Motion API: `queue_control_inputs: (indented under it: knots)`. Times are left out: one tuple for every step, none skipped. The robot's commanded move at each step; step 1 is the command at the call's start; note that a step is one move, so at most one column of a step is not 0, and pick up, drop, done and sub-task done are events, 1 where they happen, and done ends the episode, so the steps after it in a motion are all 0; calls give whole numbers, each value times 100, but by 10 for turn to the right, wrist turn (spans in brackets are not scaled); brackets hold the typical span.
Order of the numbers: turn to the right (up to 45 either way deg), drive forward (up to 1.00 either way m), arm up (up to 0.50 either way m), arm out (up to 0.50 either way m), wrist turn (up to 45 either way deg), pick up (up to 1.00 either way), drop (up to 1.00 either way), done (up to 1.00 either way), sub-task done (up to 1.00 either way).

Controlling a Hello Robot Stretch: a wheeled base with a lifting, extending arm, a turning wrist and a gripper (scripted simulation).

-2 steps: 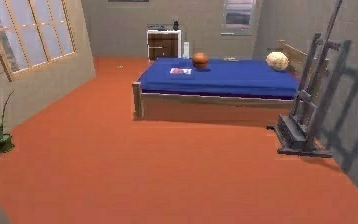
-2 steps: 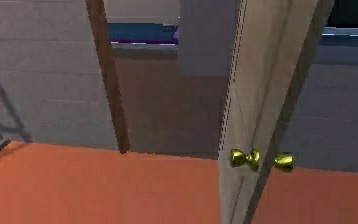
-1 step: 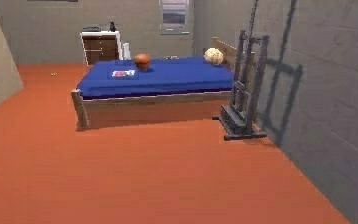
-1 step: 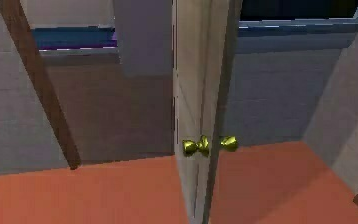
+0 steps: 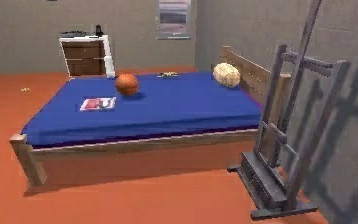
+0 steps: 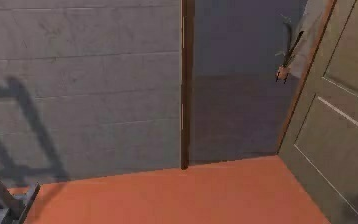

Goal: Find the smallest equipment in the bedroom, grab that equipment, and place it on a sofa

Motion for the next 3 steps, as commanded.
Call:
queue_control_inputs:
  knots:
    - [0,100,0,0,0,0,0,0,0]
    - [-60,0,0,0,0,0,0,0,0]
    - [0,15,0,0,0,0,0,0,0]
